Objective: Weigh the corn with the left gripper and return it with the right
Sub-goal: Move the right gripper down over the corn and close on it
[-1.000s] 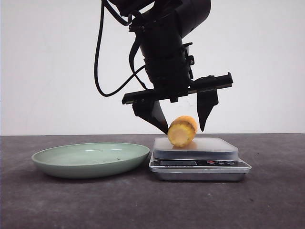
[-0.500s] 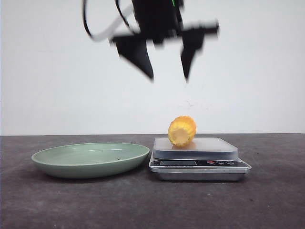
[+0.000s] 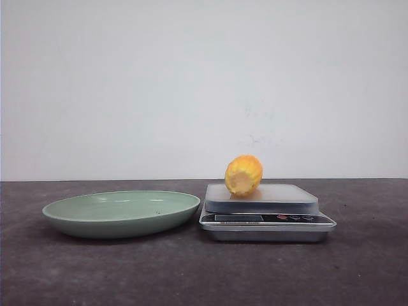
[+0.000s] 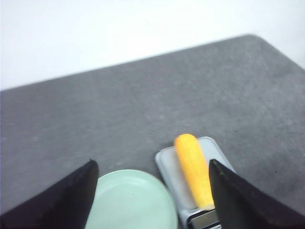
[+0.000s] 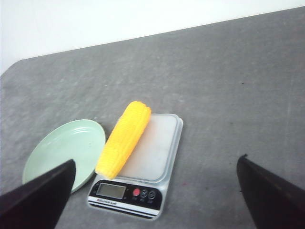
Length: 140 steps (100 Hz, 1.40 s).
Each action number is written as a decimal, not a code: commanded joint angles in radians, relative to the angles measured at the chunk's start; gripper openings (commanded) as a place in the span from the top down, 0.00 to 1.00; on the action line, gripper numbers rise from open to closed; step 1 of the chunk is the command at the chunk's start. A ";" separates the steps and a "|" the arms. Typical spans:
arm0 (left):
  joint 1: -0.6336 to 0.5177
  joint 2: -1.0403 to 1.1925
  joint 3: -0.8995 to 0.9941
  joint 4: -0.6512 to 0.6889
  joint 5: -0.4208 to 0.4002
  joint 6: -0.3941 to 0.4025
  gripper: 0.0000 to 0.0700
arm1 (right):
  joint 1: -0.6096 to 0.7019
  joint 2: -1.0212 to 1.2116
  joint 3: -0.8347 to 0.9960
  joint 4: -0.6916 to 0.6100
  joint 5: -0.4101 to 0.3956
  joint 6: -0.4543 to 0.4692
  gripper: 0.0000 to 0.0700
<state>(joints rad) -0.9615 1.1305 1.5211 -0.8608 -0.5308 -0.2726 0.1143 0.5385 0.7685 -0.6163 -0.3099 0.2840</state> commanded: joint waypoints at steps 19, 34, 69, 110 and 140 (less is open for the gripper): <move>-0.074 -0.253 -0.057 -0.151 -0.103 -0.071 0.38 | 0.050 0.058 0.018 0.043 -0.005 -0.010 0.02; -0.090 -0.420 -0.177 -0.179 -0.111 -0.149 0.38 | 0.111 0.126 0.018 0.093 -0.001 0.006 0.02; -0.090 -0.645 -0.418 -0.224 -0.097 -0.303 0.38 | 0.346 0.422 0.062 0.253 0.126 0.051 0.02; -0.090 -0.655 -0.425 -0.225 -0.102 -0.297 0.38 | 0.516 0.896 0.331 0.266 0.309 0.106 0.02; -0.090 -0.655 -0.425 -0.254 -0.102 -0.297 0.38 | 0.519 1.099 0.451 0.235 0.402 0.159 0.02</move>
<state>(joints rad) -1.0393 0.4698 1.0866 -1.1164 -0.6289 -0.5686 0.6273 1.6035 1.1976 -0.3794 0.0769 0.4145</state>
